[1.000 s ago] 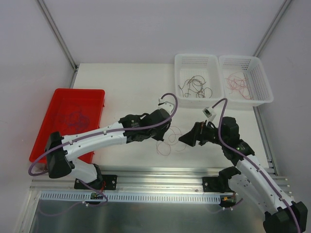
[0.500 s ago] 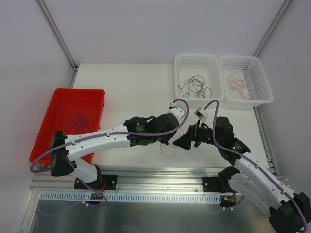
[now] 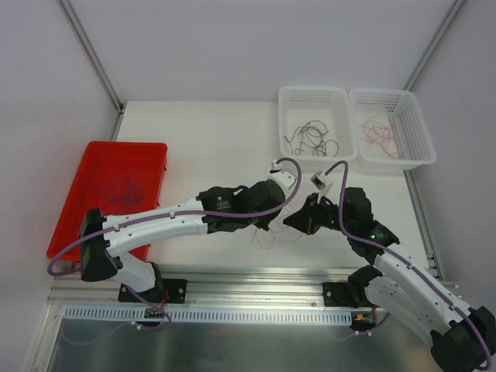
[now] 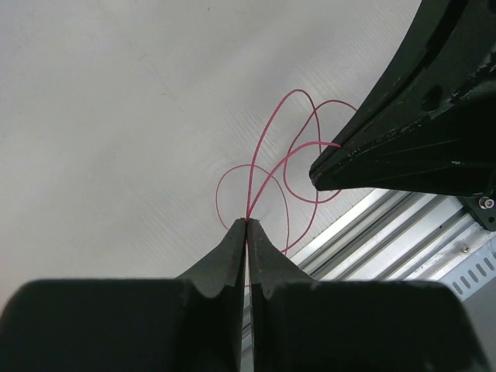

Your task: Untangle the cables

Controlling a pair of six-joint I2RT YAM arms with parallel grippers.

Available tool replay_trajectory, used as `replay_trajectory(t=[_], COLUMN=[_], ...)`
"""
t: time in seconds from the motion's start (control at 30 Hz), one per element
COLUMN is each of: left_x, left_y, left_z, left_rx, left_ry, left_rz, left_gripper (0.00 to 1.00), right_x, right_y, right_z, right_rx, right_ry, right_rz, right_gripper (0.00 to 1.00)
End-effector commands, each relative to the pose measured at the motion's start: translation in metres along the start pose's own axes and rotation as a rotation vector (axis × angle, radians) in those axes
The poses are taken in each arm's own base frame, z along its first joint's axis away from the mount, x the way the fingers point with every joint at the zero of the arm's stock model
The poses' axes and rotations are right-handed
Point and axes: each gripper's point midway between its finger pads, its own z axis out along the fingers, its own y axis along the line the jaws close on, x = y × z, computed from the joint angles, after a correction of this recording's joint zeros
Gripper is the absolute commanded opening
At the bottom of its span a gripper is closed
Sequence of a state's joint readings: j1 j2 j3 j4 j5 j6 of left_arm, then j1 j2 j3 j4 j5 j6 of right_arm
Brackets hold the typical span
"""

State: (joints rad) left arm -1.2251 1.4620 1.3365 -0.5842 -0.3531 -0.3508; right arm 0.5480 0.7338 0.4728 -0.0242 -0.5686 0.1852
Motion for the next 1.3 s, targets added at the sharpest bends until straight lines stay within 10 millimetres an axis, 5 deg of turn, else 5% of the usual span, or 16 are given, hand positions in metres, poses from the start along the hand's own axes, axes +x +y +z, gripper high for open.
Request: replay_trajectory(t=[0.0,0.2,0.27,0.57,0.63,0.8,0.97,1.1,1.27], left_x=[-0.018,-0.011,-0.013,-0.049,-0.052,-0.042,-0.027,-0.006,0.012], left_y=[-0.001,0.009,0.012,0.035,0.043,0.075,0.115,0.171,0.208], left_z=[-0.014,-0.009,-0.011,-0.057,-0.071,-0.085,-0.1,-0.098,-0.093], left_rx=[0.01,-0.044,-0.058,-0.099,-0.107,-0.179,-0.213,-0.321,-0.404], left_ry=[-0.074,-0.069,-0.079,-0.242,-0.279,-0.313,-0.343,-0.316,-0.265], left_rz=[-0.011,-0.019,-0.025,-0.087,-0.097,-0.101,-0.184,-0.278,-0.298], left_gripper=[0.0,0.01,0.08,0.6,0.78,0.98,0.99,0.99,0.99], right_x=[-0.019,-0.025,-0.034,-0.092,-0.117,-0.175,-0.226,-0.263,-0.302], right_y=[0.013,0.011,0.01,0.002,0.01,0.009,0.005,0.0,-0.023], right_z=[-0.003,-0.017,-0.027,-0.088,-0.103,-0.155,-0.202,-0.232,-0.264], right_rx=[-0.037,0.036,0.1,0.434,0.482,0.739,0.986,1.167,1.337], right_ry=[-0.065,-0.069,-0.068,-0.124,-0.167,-0.287,-0.406,-0.491,-0.612], right_rz=[-0.072,-0.105,-0.135,-0.271,-0.298,-0.336,-0.356,-0.407,-0.382], right_gripper=[0.02,0.01,0.01,0.01,0.01,0.01,0.01,0.01,0.01])
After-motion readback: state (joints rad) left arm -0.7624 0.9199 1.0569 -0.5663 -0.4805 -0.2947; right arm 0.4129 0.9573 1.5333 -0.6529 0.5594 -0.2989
